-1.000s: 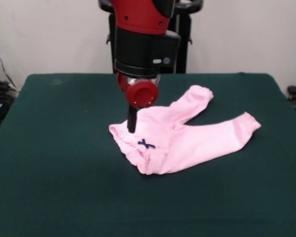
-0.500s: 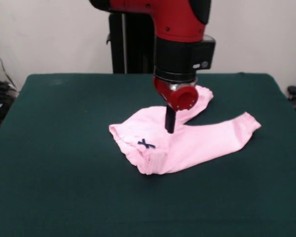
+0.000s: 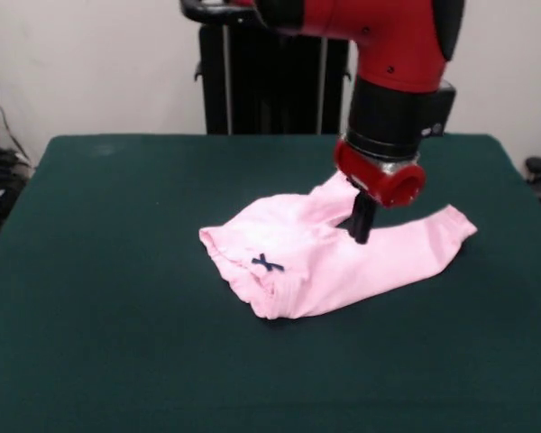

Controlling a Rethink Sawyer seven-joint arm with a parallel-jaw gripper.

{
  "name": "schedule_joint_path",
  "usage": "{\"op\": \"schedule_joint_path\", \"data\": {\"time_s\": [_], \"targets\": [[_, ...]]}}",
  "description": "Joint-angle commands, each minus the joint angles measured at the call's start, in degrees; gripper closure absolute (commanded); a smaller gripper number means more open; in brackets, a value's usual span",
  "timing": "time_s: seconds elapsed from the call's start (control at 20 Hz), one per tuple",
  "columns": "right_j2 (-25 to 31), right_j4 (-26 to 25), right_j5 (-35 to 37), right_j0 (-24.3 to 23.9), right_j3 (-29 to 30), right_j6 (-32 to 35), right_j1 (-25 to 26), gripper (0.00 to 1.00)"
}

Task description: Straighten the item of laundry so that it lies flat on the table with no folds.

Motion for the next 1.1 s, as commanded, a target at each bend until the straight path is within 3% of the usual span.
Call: {"op": "schedule_joint_path", "data": {"time_s": [0.05,0.25,0.35,0.6,1.1], "targets": [[-12.05,-0.68,4.38,10.71,-10.99,13.92,16.09,1.00],[-20.48,2.66,9.53,16.99,-17.67,19.55,22.35,1.00],[-20.98,4.56,9.68,17.38,-17.27,17.98,21.40,1.00],[-19.89,7.46,11.07,16.52,-11.24,10.45,12.42,1.00],[-15.31,10.17,13.81,13.61,-2.87,1.26,-0.66,1.00]]}}
